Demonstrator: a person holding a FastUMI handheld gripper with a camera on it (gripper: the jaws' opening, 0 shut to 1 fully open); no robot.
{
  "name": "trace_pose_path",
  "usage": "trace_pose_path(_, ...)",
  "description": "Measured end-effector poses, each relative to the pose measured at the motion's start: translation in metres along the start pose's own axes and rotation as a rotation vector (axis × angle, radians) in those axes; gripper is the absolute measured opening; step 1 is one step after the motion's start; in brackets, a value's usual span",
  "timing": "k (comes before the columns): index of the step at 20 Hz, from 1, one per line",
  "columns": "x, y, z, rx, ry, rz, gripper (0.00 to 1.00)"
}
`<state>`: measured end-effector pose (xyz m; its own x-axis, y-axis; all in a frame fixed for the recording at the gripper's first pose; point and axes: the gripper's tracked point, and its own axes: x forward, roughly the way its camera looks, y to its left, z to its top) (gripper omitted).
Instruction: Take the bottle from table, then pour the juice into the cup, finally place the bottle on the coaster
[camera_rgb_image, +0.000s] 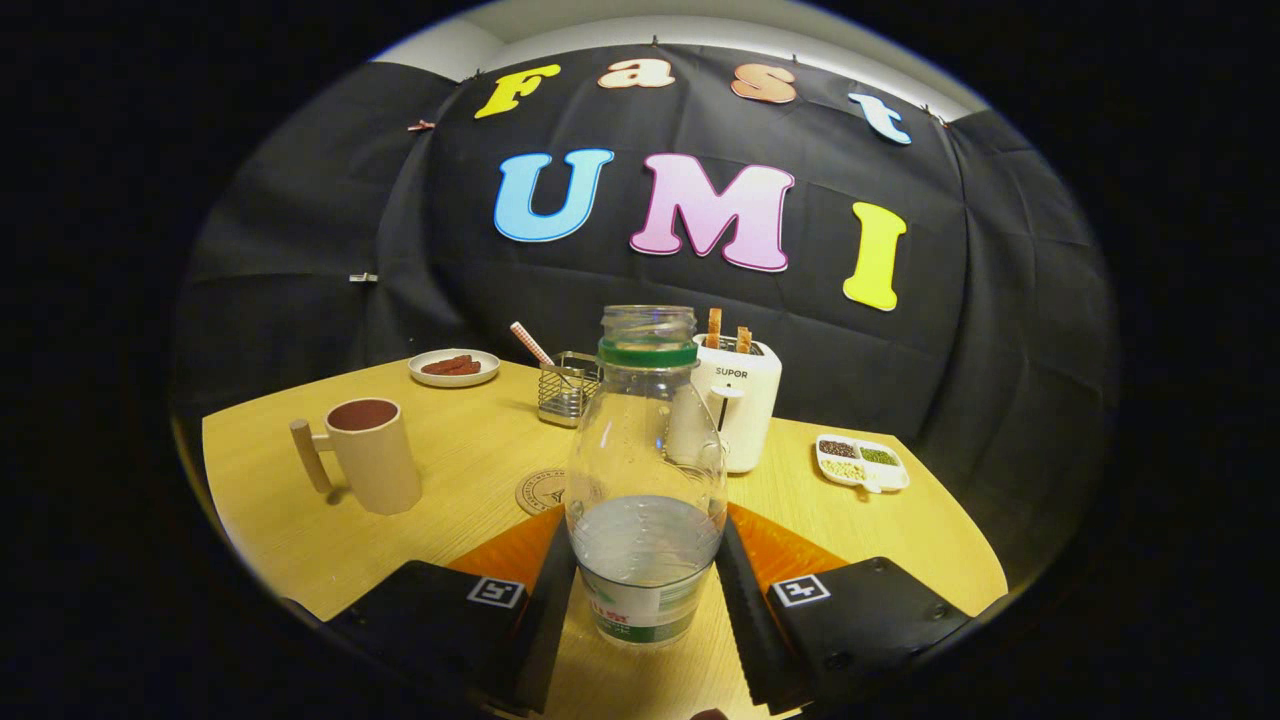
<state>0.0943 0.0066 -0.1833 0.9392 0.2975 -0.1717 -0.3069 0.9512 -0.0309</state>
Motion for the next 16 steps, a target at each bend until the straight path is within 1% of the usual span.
trace_pose_path(2, 0.002, 0.005, 0.010, -0.008, -0.003, 0.018, 0.74)
trace_pose_path(4, -0.001, 0.011, 0.023, -0.046, -0.012, 0.044, 0.74)
trace_pose_path(5, -0.002, 0.013, 0.029, -0.088, -0.006, 0.053, 0.74)
trace_pose_path(6, 0.003, 0.011, 0.032, -0.147, 0.008, 0.045, 0.74)
trace_pose_path(7, 0.001, 0.012, 0.038, -0.189, -0.001, 0.061, 0.74)
trace_pose_path(9, 0.006, 0.017, 0.050, -0.239, -0.002, 0.078, 0.74)
trace_pose_path(12, 0.013, 0.025, 0.065, -0.348, 0.025, 0.096, 0.74)
trace_pose_path(16, 0.025, 0.034, 0.085, -0.468, 0.041, 0.096, 0.73)
